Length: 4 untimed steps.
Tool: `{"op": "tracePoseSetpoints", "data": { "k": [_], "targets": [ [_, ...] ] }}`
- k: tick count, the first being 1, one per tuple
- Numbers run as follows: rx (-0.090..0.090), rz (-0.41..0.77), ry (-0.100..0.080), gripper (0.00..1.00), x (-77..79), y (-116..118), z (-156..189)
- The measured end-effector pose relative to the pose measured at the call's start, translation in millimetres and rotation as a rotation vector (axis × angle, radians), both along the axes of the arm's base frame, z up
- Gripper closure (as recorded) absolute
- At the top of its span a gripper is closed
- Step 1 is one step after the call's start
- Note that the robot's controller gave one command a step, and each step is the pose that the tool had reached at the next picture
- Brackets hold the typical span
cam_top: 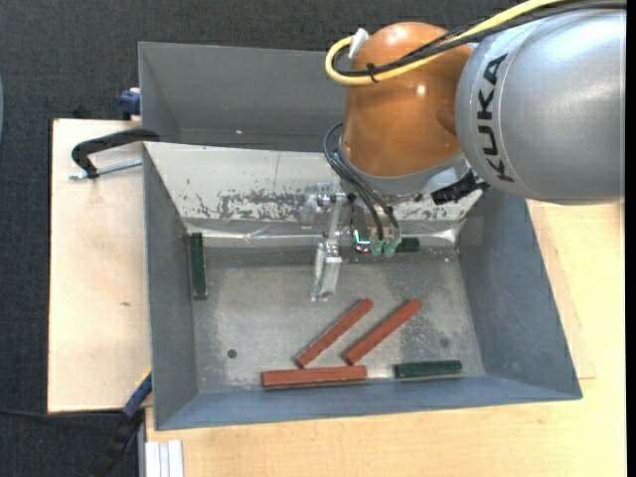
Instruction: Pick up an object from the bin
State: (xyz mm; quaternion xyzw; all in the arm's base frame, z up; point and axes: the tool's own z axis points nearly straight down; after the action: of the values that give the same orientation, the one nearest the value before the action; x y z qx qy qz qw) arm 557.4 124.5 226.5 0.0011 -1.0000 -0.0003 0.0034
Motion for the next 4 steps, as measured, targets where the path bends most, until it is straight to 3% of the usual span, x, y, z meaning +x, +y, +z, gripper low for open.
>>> {"op": "tracePoseSetpoints", "data": {
  "k": [1, 2, 3, 4],
  "targets": [
    [0.001, -0.001, -0.008, 0.00, 1.6, -1, 4],
    [0.003, 0.070, -0.014, 0.00, 0.8, -26, -21],
    [0.001, 0.070, -0.012, 0.00, -2.5, -80, -88],
    [0.000, 0.205, -0.006, 0.00, -15.4, -79, -126]
  ]
}}
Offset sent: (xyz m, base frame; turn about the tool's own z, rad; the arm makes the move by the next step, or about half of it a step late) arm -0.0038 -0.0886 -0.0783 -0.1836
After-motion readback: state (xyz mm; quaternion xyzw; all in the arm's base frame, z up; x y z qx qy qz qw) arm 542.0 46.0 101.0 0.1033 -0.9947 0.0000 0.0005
